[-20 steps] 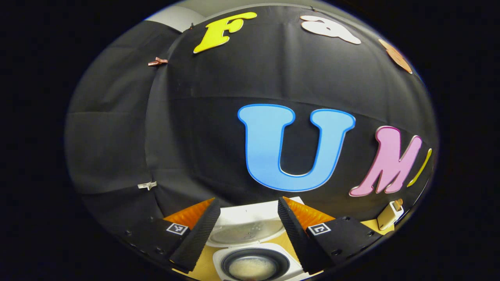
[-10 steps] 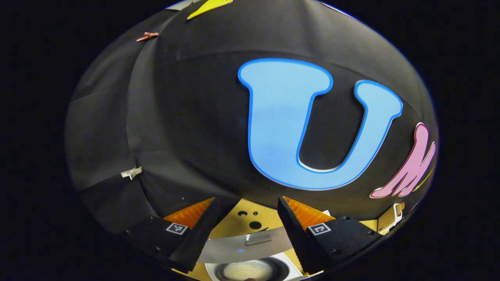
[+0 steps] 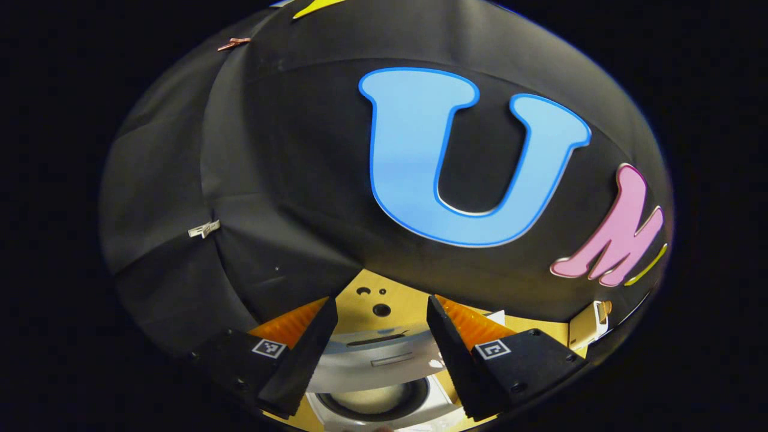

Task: Close the left gripper, press the button to open the rice cooker; take a wooden spoon from the chopstick holder with the right hand, scoop a spoonful of rice and pour it into the rice cooker, then put the wooden spoon back into the chopstick holder.

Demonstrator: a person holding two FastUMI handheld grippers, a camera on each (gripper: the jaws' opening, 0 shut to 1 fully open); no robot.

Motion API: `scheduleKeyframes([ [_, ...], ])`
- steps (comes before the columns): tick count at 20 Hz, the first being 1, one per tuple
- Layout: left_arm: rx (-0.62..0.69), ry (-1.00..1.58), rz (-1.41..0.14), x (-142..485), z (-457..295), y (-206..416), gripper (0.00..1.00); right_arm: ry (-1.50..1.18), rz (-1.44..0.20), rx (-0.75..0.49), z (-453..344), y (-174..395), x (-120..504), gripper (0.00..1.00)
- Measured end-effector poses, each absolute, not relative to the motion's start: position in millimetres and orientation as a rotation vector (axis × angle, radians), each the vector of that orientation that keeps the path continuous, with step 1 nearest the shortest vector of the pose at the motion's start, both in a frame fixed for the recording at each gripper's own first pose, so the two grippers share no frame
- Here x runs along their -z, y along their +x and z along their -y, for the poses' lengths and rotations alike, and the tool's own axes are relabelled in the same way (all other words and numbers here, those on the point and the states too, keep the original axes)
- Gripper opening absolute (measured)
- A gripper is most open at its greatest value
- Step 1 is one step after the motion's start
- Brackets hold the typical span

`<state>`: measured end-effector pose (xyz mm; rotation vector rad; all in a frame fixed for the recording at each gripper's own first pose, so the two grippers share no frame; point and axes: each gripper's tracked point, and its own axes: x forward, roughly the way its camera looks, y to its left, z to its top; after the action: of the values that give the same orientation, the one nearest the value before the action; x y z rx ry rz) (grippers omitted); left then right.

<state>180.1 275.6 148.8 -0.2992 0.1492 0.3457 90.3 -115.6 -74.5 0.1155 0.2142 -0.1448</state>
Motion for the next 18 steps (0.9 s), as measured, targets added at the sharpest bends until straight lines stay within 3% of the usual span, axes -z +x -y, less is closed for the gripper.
scheduleKeyframes([
  [10, -0.367, -0.233, -0.273, 2, -194, 146, 0.98, 0.069, -0.245, 0.104, 114, 88, 86, 0.99],
  [18, -0.399, -0.159, -0.268, 52, -183, 141, 0.99, 0.051, -0.272, 0.102, 111, 81, 97, 0.99],
])
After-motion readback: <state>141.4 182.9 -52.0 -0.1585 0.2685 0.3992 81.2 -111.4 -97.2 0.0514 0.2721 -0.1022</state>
